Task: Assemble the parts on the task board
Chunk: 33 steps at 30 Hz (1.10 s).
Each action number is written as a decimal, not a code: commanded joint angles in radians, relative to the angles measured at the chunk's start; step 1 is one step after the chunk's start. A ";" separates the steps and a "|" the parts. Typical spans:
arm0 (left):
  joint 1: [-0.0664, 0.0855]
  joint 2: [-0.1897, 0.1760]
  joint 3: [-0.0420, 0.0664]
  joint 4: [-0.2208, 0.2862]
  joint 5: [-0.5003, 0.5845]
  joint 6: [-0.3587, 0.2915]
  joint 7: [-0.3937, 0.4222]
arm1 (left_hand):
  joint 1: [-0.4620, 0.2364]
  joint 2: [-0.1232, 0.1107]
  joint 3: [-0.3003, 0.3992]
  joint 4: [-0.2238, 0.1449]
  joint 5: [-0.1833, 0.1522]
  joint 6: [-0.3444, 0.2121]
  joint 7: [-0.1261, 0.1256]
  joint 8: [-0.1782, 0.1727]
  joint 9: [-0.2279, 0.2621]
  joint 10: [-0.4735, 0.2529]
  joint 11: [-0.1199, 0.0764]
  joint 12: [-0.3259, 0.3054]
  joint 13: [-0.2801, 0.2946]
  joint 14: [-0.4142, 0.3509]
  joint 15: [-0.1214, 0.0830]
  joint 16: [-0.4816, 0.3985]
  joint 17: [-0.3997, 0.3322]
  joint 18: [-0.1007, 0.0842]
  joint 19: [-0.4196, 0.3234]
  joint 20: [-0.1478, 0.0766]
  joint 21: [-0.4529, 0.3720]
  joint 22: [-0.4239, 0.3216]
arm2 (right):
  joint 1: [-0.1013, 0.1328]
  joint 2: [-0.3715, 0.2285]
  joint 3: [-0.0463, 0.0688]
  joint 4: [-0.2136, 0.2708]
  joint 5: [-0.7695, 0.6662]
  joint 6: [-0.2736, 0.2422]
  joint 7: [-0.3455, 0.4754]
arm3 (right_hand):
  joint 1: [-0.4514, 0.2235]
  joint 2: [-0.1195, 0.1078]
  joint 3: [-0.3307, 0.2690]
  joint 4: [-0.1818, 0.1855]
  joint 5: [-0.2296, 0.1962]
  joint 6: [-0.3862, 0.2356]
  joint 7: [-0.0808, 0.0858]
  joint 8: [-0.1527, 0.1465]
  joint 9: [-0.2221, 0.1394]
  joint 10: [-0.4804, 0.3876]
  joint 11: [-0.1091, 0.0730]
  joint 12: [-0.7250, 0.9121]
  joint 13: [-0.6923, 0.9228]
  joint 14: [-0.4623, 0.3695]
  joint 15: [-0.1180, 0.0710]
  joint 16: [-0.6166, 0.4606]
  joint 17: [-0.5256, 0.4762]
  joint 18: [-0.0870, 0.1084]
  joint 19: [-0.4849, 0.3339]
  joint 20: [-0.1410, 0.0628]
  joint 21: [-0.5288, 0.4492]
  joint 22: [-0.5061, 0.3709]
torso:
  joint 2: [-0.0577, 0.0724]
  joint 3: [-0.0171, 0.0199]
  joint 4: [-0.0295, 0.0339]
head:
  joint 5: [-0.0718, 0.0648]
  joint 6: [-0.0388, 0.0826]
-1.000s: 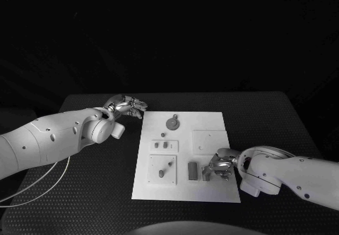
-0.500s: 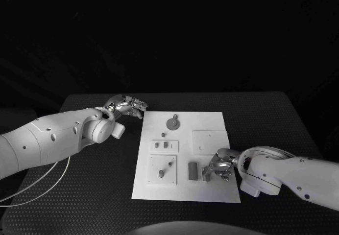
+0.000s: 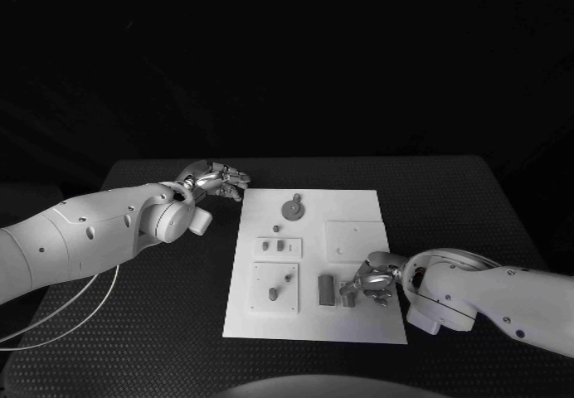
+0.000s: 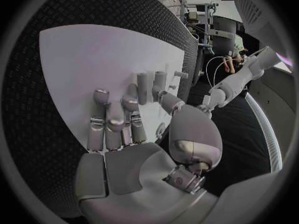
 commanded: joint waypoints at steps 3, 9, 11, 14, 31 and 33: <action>0.001 0.002 0.001 0.002 0.005 0.007 0.006 | -0.011 0.002 0.001 0.007 0.004 0.000 0.008 0.003 -0.001 -0.008 -0.001 0.001 0.001 0.008 0.000 -0.004 0.002 0.005 0.003 0.002 -0.004 0.000 | -0.002 0.006 0.000 0.008 0.006 0.002 0.045 | -0.001 -0.020 0.004 0.019 0.004 -0.007 0.005 -0.005 0.006 -0.006 0.000 -0.002 -0.001 -0.006 0.001 0.001 -0.001 0.007 0.001 -0.001 -0.006 0.016 | 0.000 0.0002 0.0000 | 0.001 -0.001; 0.001 0.001 0.001 0.002 0.005 0.008 0.004 | -0.011 0.002 0.001 0.008 0.004 0.000 0.008 0.003 -0.001 -0.008 -0.001 0.001 0.002 0.008 0.000 -0.004 0.002 0.005 0.003 0.002 -0.004 0.000 | -0.002 0.005 0.000 0.010 0.006 0.003 0.049 | 0.004 -0.022 0.006 0.021 0.004 -0.008 0.006 -0.005 0.006 -0.006 0.000 -0.002 -0.001 -0.006 0.001 0.001 -0.001 0.007 0.000 -0.002 -0.006 0.017 | 0.000 0.0003 0.0002 | 0.002 -0.001; 0.001 0.001 0.001 0.002 0.005 0.008 0.005 | -0.011 0.002 0.001 0.008 0.004 0.000 0.008 0.003 -0.001 -0.008 -0.001 0.000 0.002 0.008 0.000 -0.004 0.002 0.005 0.003 0.002 -0.004 0.000 | -0.002 0.004 0.000 0.010 0.006 0.003 0.050 | 0.005 -0.022 0.006 0.021 0.004 -0.009 0.006 -0.005 0.006 -0.006 0.000 -0.002 -0.001 -0.006 0.001 0.001 -0.001 0.007 0.000 -0.002 -0.006 0.017 | 0.000 0.0001 0.0004 | 0.002 -0.001; 0.001 0.001 0.001 0.002 0.005 0.007 0.005 | -0.011 0.002 0.001 0.008 0.004 0.000 0.008 0.003 -0.001 -0.008 -0.001 0.000 0.002 0.008 0.000 -0.004 0.002 0.005 0.003 0.002 -0.004 0.000 | -0.002 0.001 0.000 0.012 0.006 0.003 0.053 | 0.012 -0.017 0.008 0.019 0.004 -0.009 0.006 -0.004 0.006 -0.007 0.000 -0.001 -0.001 -0.007 0.001 0.002 -0.001 0.007 0.000 -0.002 -0.006 0.017 | 0.000 -0.0002 0.0001 | 0.003 -0.001; 0.001 0.000 0.001 0.002 0.005 0.007 0.004 | -0.011 0.002 0.001 0.008 0.004 0.000 0.008 0.004 -0.002 -0.008 -0.001 0.000 0.002 0.008 0.000 -0.005 0.003 0.005 0.003 0.002 -0.004 0.000 | -0.002 -0.008 0.000 0.012 0.001 0.013 0.056 | 0.038 0.053 -0.026 -0.055 0.004 -0.005 0.004 0.000 0.010 -0.007 0.000 0.004 0.000 -0.008 0.002 0.006 -0.002 0.007 -0.007 0.000 -0.001 0.018 | 0.000 0.0005 -0.0003 | 0.004 -0.001; 0.001 0.000 0.001 0.002 0.005 0.007 0.004 | -0.011 0.002 0.001 0.008 0.004 -0.001 0.008 0.004 -0.002 -0.008 -0.001 0.000 0.002 0.008 0.000 -0.005 0.003 0.005 0.003 0.002 -0.004 0.000 | -0.002 -0.009 0.000 0.014 -0.019 0.029 0.064 | 0.039 0.049 -0.027 -0.059 0.004 -0.005 0.004 0.000 0.010 -0.007 -0.001 0.004 0.000 -0.008 0.002 0.006 -0.002 0.007 -0.008 0.000 -0.001 0.018 | 0.000 0.0004 -0.0003 | 0.004 0.000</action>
